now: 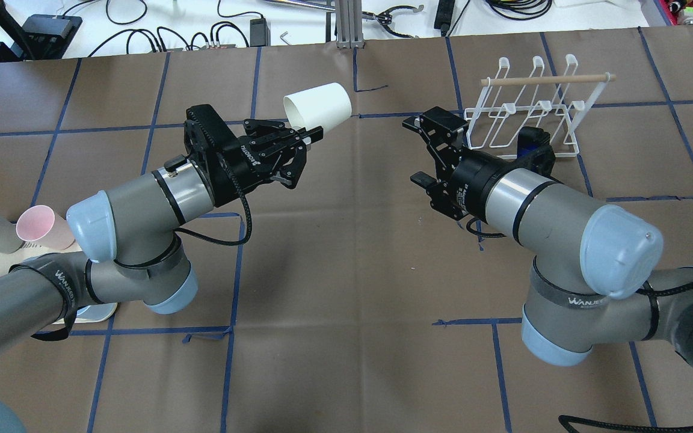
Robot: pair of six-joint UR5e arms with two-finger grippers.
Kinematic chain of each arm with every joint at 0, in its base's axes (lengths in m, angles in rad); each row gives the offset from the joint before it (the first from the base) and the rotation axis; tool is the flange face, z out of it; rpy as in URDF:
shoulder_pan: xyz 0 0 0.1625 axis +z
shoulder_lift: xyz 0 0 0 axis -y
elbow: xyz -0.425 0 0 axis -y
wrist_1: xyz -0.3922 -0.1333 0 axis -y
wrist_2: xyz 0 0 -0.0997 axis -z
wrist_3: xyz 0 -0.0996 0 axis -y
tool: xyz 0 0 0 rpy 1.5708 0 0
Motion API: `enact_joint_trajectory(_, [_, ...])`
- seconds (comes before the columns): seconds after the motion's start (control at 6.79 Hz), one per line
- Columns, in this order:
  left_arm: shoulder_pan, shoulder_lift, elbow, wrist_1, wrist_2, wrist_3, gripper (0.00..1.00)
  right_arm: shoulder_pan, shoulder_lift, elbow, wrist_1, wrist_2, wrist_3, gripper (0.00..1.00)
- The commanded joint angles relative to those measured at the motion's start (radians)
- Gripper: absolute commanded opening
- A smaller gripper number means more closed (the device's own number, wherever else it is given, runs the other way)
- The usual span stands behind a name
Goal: Transfer IKEA cup to right arm and place on rack
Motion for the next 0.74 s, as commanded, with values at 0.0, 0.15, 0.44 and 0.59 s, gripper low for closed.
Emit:
enact_joint_trajectory(0.0, [-0.027,-0.005,0.001,0.028,0.000,-0.031,0.00,0.009,-0.027,-0.002,0.034,-0.005,0.029,1.00])
enact_joint_trajectory(0.15, [-0.027,-0.005,-0.001,0.028,0.000,-0.031,0.01,0.024,-0.025,-0.010,0.037,-0.002,0.026,1.00])
enact_joint_trajectory(0.44, [-0.029,-0.007,0.001,0.028,-0.001,-0.032,0.02,0.049,-0.019,-0.051,0.037,0.002,0.024,1.00])
enact_joint_trajectory(0.59, [-0.033,-0.008,-0.001,0.028,-0.006,-0.032,0.02,0.059,0.002,-0.065,0.037,-0.002,0.027,1.00])
